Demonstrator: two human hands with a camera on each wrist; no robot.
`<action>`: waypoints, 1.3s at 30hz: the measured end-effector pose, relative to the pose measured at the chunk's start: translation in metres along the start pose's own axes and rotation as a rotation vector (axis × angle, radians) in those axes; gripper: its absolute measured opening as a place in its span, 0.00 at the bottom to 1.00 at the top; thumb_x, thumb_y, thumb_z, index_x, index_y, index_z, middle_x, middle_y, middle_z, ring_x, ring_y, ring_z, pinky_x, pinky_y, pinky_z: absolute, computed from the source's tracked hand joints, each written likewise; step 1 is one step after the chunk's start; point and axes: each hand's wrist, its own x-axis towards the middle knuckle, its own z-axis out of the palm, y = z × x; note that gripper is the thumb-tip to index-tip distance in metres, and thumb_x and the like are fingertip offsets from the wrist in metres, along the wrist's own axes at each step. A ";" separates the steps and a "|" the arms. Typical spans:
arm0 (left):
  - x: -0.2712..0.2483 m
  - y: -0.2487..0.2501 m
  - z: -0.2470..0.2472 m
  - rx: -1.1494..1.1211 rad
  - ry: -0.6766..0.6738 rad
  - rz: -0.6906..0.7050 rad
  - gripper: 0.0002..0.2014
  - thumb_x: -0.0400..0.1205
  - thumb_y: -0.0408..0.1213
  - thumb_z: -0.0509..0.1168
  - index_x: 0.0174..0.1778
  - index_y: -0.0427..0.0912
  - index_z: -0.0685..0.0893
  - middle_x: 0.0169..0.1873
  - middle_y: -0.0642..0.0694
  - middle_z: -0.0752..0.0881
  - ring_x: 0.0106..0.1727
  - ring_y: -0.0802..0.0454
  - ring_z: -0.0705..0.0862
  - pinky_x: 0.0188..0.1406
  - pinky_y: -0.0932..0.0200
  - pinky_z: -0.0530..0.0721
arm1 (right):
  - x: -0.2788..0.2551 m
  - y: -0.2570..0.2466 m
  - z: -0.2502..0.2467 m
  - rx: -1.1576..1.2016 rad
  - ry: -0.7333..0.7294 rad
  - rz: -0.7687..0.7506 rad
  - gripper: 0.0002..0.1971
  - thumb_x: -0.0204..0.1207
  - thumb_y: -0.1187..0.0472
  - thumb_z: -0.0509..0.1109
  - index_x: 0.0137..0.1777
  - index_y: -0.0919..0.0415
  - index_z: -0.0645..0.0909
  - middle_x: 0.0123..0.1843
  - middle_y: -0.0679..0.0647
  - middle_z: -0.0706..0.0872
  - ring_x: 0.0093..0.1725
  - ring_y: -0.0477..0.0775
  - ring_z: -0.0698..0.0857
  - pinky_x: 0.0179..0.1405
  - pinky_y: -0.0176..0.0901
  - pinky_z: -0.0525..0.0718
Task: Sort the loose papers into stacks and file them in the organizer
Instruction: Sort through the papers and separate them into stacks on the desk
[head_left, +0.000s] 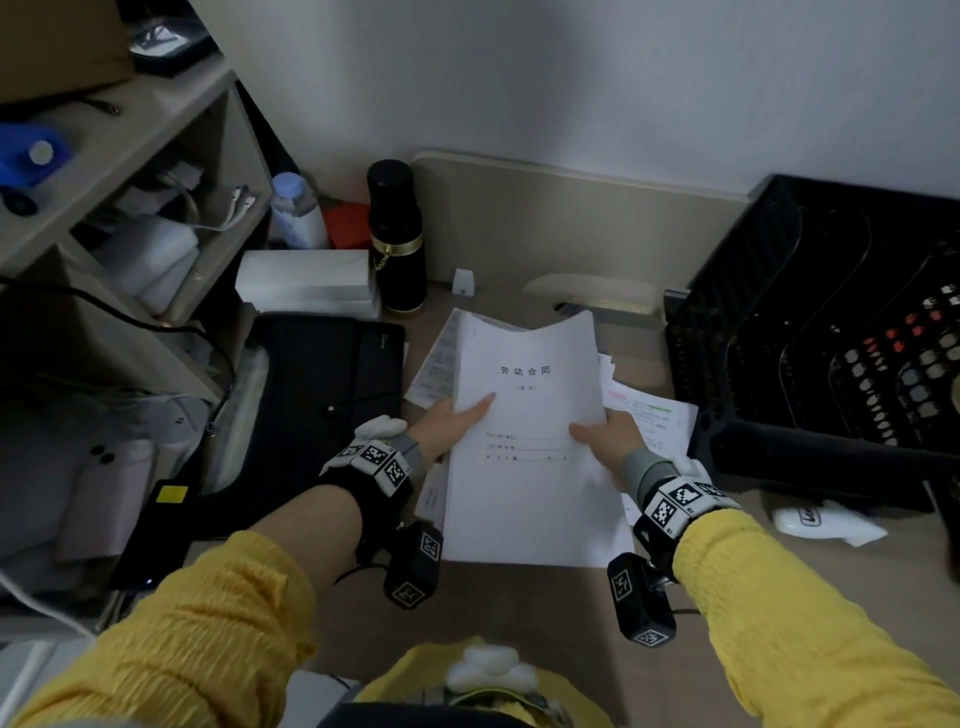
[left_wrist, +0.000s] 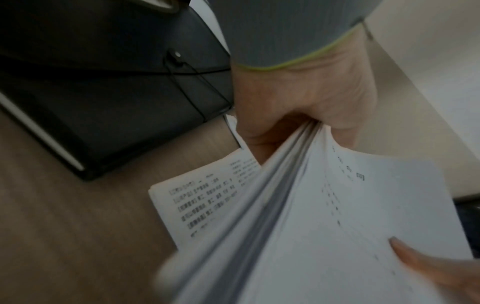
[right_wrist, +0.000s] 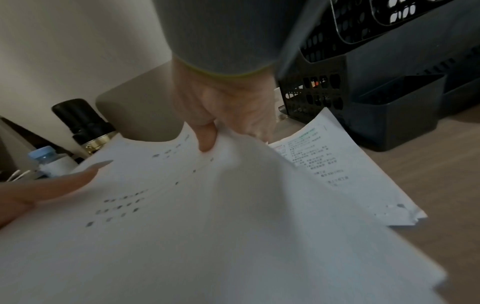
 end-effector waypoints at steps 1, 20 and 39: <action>-0.001 -0.003 0.003 0.013 -0.046 -0.030 0.21 0.84 0.44 0.65 0.71 0.41 0.77 0.63 0.43 0.85 0.61 0.43 0.85 0.63 0.45 0.84 | 0.003 0.001 -0.002 0.002 0.025 0.023 0.19 0.73 0.68 0.71 0.64 0.69 0.81 0.60 0.65 0.86 0.57 0.65 0.85 0.64 0.59 0.82; 0.023 -0.019 -0.010 1.093 -0.017 -0.305 0.32 0.86 0.60 0.48 0.85 0.51 0.54 0.84 0.37 0.54 0.83 0.35 0.50 0.81 0.46 0.49 | 0.022 0.012 0.031 -0.036 -0.145 0.245 0.14 0.78 0.63 0.64 0.63 0.62 0.76 0.55 0.61 0.84 0.56 0.65 0.85 0.61 0.60 0.84; 0.017 0.000 0.000 1.032 -0.012 -0.239 0.26 0.88 0.52 0.51 0.82 0.50 0.63 0.81 0.39 0.62 0.82 0.38 0.54 0.79 0.51 0.51 | 0.036 0.028 0.028 0.011 -0.163 0.343 0.11 0.79 0.62 0.66 0.60 0.61 0.74 0.53 0.60 0.82 0.53 0.63 0.83 0.64 0.63 0.82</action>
